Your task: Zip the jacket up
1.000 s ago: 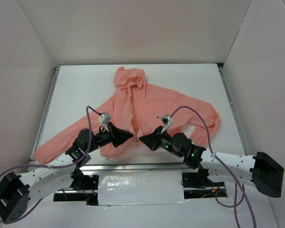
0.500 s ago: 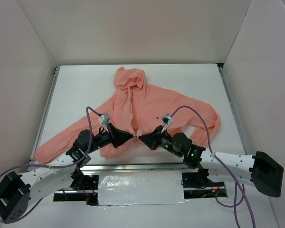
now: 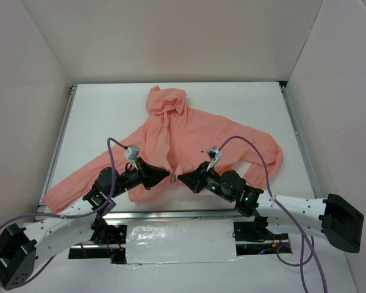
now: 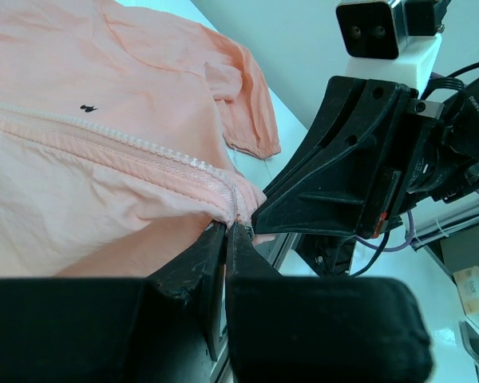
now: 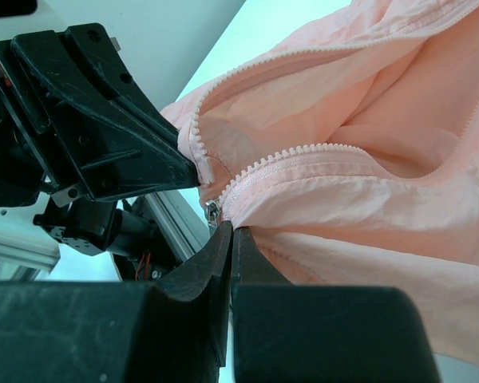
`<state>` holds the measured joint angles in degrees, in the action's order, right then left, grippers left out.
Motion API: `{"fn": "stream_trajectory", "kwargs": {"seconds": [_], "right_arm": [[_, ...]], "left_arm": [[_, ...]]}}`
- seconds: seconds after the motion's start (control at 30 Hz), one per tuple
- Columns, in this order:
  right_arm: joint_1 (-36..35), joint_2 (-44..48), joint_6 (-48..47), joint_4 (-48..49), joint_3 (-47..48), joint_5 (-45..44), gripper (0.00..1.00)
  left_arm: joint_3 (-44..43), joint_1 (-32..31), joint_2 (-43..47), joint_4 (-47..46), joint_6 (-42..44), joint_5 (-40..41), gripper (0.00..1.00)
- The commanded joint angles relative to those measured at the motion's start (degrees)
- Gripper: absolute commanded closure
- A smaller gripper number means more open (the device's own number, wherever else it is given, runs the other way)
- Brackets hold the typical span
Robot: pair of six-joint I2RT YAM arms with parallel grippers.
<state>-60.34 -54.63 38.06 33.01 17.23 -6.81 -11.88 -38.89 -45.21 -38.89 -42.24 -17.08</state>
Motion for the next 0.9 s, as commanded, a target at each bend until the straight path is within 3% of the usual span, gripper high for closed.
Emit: {"fn": "stream_trajectory", "kwargs": {"seconds": [0.0, 0.87], "right_arm": [[-0.04, -0.04, -0.18, 2.58, -0.71, -0.57, 1.0], [0.22, -0.48, -1.85, 1.7, 1.84, -1.81, 1.0]], "left_arm": [[-0.86, 0.22, 0.74, -1.97, 0.58, 0.21, 1.0], [0.72, 0.22, -1.9, -5.31, -0.65, -1.55, 1.0]]}}
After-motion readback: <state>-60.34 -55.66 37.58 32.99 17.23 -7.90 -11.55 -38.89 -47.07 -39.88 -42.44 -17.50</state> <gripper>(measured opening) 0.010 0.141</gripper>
